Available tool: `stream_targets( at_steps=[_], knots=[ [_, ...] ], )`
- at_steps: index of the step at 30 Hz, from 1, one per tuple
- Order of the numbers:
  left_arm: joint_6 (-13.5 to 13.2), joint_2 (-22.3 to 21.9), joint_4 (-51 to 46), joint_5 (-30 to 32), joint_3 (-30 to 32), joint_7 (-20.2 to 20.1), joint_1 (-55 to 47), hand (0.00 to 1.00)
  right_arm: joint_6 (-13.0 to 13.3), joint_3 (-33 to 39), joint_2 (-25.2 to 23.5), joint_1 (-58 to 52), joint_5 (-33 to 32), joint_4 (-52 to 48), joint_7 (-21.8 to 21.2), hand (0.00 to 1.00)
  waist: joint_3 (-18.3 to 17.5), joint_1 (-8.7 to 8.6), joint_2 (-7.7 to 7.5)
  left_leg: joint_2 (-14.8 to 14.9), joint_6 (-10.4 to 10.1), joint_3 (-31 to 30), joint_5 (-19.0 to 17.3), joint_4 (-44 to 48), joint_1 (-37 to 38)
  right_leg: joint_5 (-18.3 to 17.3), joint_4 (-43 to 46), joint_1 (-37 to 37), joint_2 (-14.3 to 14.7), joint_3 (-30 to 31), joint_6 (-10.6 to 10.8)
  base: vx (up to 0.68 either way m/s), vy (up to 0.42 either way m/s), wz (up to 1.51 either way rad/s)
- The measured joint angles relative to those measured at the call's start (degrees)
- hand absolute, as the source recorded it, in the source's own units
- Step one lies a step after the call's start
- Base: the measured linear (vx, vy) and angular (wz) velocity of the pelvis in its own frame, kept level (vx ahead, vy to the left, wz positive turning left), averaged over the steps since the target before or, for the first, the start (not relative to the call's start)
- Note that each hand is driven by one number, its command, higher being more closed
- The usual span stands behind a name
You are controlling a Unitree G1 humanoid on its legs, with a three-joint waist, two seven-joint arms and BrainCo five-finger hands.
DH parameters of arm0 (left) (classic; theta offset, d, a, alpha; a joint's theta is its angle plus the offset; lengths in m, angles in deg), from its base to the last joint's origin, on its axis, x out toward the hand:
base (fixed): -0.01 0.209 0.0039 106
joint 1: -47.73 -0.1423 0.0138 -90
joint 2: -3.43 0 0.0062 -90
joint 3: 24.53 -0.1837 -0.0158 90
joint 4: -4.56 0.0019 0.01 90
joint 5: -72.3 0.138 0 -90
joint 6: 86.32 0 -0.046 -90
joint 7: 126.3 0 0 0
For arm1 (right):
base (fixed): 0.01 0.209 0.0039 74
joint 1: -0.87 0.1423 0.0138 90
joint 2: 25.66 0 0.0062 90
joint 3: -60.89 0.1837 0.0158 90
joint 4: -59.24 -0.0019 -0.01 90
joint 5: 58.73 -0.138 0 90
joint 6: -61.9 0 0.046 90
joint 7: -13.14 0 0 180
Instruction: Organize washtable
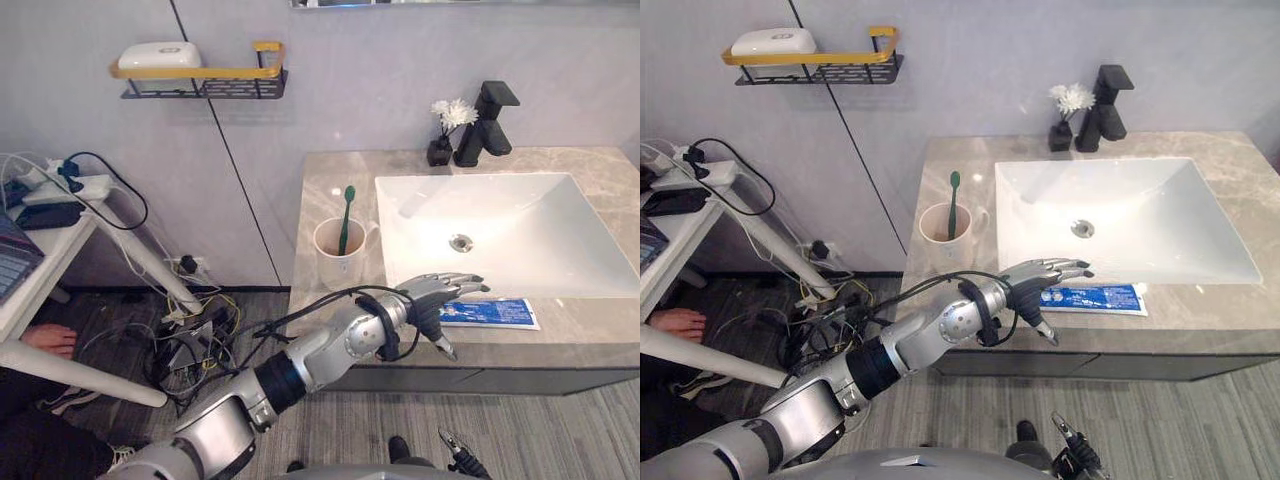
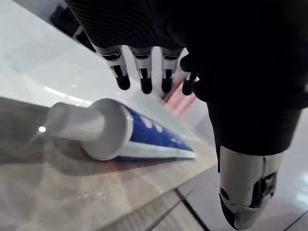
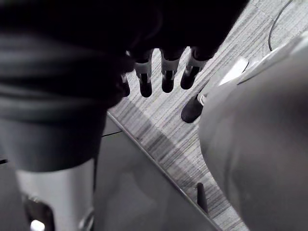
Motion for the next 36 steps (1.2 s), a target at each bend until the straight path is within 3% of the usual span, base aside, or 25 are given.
stream_targets(
  at_steps=[23, 36],
  knots=[
    [0.0, 1.0, 5.7, 0.1, -0.3, 1.1, 0.2, 0.0, 0.0, 1.0, 0.1, 5.0, -1.1, 0.0, 1.0, 0.0, 3.2, -1.43, -0.55, 0.0, -0.2, -0.3, 0.4, -2.5, 2.6, 1.2, -4.3, 3.9, 0.2, -2.7, -2.6, 0.01, -0.002, 0.01],
    [0.2, -0.3, 0.2, 0.0, 0.5, 1.6, 3.0, 0.0, 0.0, 0.8, -0.2, 5.2, -1.1, 0.4, 1.0, 0.0, 3.6, -1.09, -0.21, 0.1, 0.0, -1.5, 0.3, -0.3, 0.5, 0.9, -1.9, 2.0, 0.0, -2.4, -1.1, -0.01, -0.001, 0.02]
  ],
)
